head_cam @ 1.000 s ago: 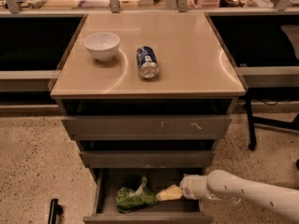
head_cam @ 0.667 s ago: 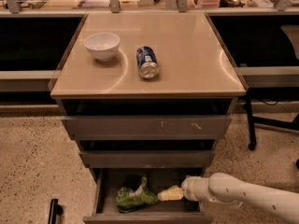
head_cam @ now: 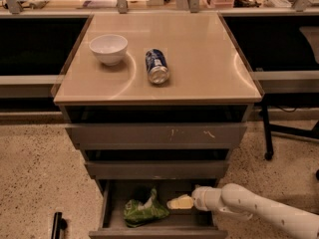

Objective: Pick green rice chip bag from bottom drawer and place on counter

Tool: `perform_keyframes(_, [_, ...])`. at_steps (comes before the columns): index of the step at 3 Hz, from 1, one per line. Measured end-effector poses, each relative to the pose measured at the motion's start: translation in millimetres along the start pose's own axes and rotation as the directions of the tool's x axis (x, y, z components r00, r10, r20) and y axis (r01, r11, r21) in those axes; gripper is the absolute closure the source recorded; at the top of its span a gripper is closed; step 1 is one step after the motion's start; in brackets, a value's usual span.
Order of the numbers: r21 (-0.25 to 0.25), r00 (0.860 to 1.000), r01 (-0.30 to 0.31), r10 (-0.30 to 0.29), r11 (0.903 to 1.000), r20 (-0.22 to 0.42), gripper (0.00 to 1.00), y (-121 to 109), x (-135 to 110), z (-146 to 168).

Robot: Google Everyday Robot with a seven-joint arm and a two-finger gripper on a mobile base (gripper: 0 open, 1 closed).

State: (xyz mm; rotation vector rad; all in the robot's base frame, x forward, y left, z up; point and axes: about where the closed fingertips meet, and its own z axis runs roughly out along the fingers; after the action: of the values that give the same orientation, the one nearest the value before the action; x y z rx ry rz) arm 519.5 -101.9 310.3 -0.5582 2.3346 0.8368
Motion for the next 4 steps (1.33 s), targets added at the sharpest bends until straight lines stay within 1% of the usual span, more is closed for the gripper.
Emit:
perform_keyframes(1, [-0.082, 0.999, -0.001, 0.004, 0.9967, 0.039, 0.0, -9, -10, 21])
perform_keyframes(2, [-0.188, 0.998, 0.006, 0.005, 0.9821, 0.059, 0.0, -7, -22, 43])
perform_keyframes(3, [-0.188, 0.998, 0.006, 0.006, 0.9821, 0.059, 0.0, -7, -22, 44])
perform_keyframes(4, [-0.196, 0.997, -0.012, 0.028, 0.9805, 0.076, 0.0, -5, -11, 63])
